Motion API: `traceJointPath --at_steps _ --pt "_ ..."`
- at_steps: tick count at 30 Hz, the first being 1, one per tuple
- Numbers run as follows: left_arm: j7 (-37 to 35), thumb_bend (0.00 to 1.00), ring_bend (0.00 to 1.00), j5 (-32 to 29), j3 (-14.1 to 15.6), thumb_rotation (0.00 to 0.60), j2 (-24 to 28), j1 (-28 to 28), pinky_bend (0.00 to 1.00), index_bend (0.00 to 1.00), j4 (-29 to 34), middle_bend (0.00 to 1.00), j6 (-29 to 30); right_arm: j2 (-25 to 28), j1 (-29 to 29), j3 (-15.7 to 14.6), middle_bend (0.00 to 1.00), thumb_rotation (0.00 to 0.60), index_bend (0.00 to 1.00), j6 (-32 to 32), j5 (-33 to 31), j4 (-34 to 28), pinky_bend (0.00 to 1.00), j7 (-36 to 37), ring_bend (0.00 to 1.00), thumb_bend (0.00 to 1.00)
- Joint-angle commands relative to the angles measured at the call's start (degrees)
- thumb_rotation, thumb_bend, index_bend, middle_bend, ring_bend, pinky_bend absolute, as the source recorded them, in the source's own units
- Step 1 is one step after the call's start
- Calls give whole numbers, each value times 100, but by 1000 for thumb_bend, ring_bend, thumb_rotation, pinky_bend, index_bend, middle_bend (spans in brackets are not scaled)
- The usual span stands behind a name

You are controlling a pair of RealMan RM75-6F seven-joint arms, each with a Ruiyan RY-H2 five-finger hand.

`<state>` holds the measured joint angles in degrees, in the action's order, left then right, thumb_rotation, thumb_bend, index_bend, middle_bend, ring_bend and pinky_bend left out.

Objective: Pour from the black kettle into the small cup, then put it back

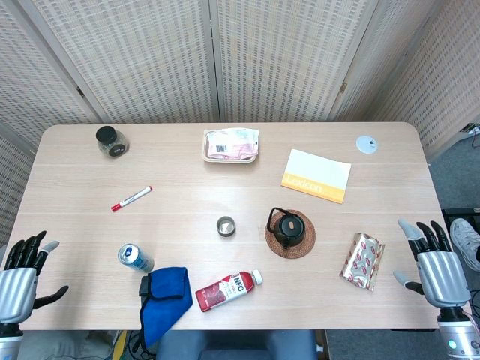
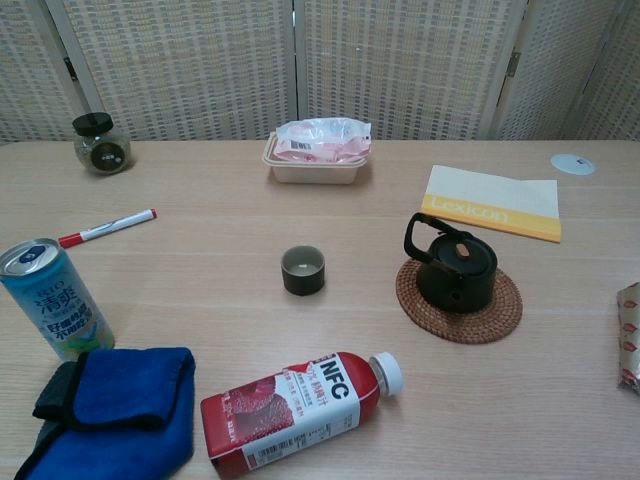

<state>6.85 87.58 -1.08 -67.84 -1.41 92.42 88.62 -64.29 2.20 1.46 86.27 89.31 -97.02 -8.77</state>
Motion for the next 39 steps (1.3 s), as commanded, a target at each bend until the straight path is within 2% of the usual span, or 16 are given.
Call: traceJointPath --at_steps 1,12,19,27,33,39 --pt "-8 56 39 -1 4 600 -1 5 0 176 -7 23 3 2 -4 -5 206 600 78 13 17 -3 75 5 103 9" --pt "-52 56 40 2 16 600 19 48 0 176 -19 23 60 40 67 16 212 600 78 -1 134 -60 75 -62 113 9" --pt "-53 56 40 67 14 600 51 36 0 176 10 23 88 252 451 55 234 600 78 -500 300 -342 75 -295 123 9" --pt "-58 56 39 66 24 600 72 81 0 176 36 23 143 342 1221 284 238 600 78 -1574 96 -740 73 -474 127 0" --pt "-61 56 40 66 33 600 88 117 0 176 44 23 185 213 1992 571 239 600 78 -2605 -340 -933 66 -564 127 0" --pt "-74 56 40 25 50 600 96 175 0 176 29 23 219 -96 2778 825 240 600 78 -3579 -902 -830 57 -643 127 0"
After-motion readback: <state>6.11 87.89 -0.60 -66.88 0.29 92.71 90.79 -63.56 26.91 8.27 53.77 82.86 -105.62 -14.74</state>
